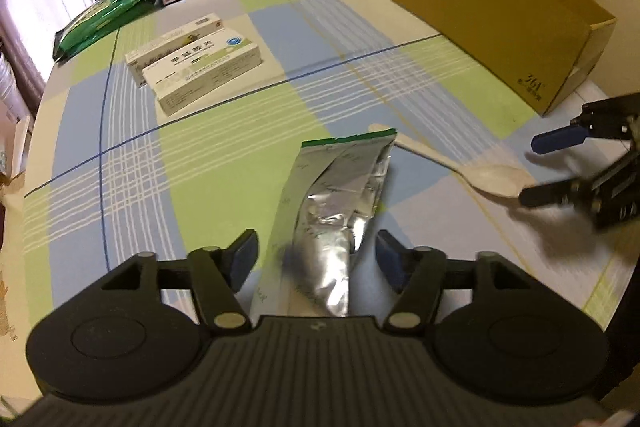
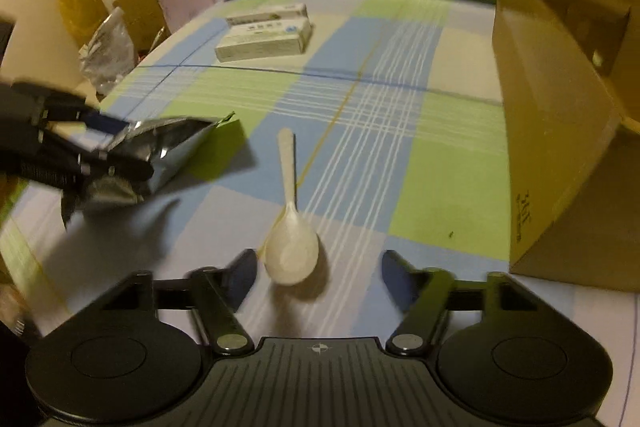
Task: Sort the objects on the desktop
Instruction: 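Lift spoon with right tool toward cardboard box while left tool holds pouch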
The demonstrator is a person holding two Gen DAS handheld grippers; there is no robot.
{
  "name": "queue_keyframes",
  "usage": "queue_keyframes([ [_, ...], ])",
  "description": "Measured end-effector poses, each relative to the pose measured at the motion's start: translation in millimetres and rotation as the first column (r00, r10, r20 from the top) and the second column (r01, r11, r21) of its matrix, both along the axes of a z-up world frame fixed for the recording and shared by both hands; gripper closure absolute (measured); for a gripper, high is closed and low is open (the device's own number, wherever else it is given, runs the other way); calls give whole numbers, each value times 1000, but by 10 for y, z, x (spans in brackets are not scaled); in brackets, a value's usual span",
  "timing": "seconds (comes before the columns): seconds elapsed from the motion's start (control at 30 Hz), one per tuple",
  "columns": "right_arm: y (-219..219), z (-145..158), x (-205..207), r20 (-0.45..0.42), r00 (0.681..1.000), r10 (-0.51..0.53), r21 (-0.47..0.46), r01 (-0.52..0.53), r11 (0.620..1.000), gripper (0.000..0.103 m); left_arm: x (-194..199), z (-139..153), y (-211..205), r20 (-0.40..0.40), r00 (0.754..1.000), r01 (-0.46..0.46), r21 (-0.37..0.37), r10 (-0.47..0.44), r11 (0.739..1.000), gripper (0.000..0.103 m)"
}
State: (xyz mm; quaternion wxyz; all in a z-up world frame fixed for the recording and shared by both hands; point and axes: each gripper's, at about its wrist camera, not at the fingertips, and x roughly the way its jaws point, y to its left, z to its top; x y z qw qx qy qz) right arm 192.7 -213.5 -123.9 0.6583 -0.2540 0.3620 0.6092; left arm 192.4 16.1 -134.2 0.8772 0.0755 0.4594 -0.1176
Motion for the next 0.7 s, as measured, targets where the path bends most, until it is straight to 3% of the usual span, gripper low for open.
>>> queue_keyframes([
  [0.13,62,-154,-202,100,992,81,25,-84,996,36,27,-41,2,7,1000,16,8,-16,1000,37],
  [0.27,134,-280,-222,76,994,73,36,-76,996,41,52,-25,51,54,998,27,-25,-26,999,36],
  [0.57,68,-247,-290,83,994,76,51,-80,995,56,191,-150,-34,-54,997,61,33,-59,998,37],
  [0.63,53,-229,-282,81,994,74,52,-79,996,63,220,-191,-67,-87,995,63,69,-56,996,39],
  [0.7,48,-223,-273,83,994,68,52,-72,996,73,232,-230,-91,-115,991,75,99,-63,992,50],
])
